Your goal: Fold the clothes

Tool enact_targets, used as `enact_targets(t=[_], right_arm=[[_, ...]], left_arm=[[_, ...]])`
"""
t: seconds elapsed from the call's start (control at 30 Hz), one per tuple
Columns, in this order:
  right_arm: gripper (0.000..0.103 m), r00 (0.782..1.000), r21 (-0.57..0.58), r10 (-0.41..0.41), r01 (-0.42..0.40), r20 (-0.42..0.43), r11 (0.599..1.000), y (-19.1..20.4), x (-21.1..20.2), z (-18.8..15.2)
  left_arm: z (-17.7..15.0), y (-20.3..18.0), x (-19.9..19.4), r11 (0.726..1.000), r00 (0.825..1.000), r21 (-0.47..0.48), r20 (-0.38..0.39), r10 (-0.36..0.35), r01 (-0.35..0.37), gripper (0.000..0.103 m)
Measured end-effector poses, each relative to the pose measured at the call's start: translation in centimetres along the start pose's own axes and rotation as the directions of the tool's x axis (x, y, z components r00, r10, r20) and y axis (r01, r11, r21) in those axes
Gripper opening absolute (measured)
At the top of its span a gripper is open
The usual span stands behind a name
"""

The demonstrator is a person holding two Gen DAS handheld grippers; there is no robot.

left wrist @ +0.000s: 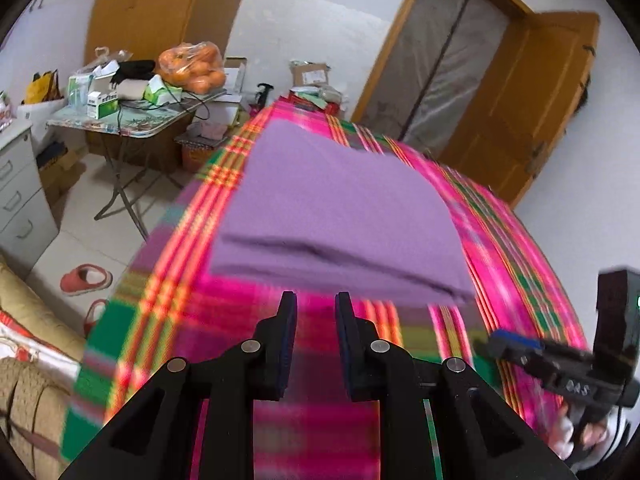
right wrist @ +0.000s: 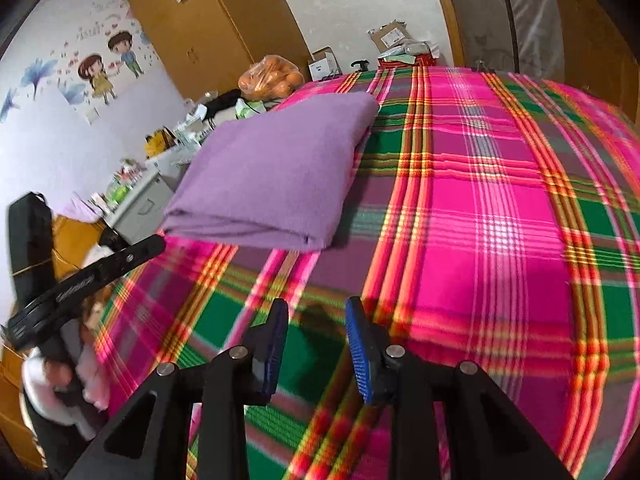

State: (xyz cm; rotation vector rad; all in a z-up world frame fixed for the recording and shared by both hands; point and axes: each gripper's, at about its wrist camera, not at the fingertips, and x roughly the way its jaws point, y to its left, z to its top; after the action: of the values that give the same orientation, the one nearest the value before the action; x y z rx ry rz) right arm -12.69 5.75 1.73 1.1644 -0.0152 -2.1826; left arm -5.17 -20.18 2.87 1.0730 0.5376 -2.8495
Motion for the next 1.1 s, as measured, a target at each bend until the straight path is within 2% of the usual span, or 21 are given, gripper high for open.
enact_targets(t=[0.17,0.37,0.53,0.93,1.0,1.1], right_arm=[[0.032,0.992,-0.114,-0.127,0.126,-0.001,0.986,2.2,-0.5,-1.5],[0.035,0.981,-0.166,-0.196,0.195,0.013,0.967,3.3,-0.9,-2.7],[0.04,0.975,-0.195,-0.221,0.219,0.014,0.956,4.1,-0.6,-2.8],[0.045,0.978,-0.203,-0.209,0.207,0.01,0.957,4.2,-0.5,-2.7],[0.047,0.979,-0.204,-0.202,0.2,0.009,0.958,4.2,-0.5,-2.7],[0.05,0.981,-0.209,-0.194,0.191,0.006,0.959,4.3,-0.4,-2.7]], left_arm=[[-1.6,-3.1,-0.9,0.992,0.997,0.108,-0.019,0.071,-0.069,0.02],[-3.5,-4.5,-0.7,0.966,0.983,0.199,-0.05,0.177,-0.164,0.022],[-4.0,-4.1,-0.7,0.962,0.973,0.186,-0.075,0.218,-0.201,0.023],[-3.9,-4.3,-0.4,0.964,0.974,0.189,-0.089,0.208,-0.188,0.033],[-4.0,-4.6,-0.4,0.967,0.978,0.195,-0.095,0.187,-0.166,0.045],[-4.1,-5.1,-0.3,0.961,0.976,0.215,-0.098,0.196,-0.171,0.048]])
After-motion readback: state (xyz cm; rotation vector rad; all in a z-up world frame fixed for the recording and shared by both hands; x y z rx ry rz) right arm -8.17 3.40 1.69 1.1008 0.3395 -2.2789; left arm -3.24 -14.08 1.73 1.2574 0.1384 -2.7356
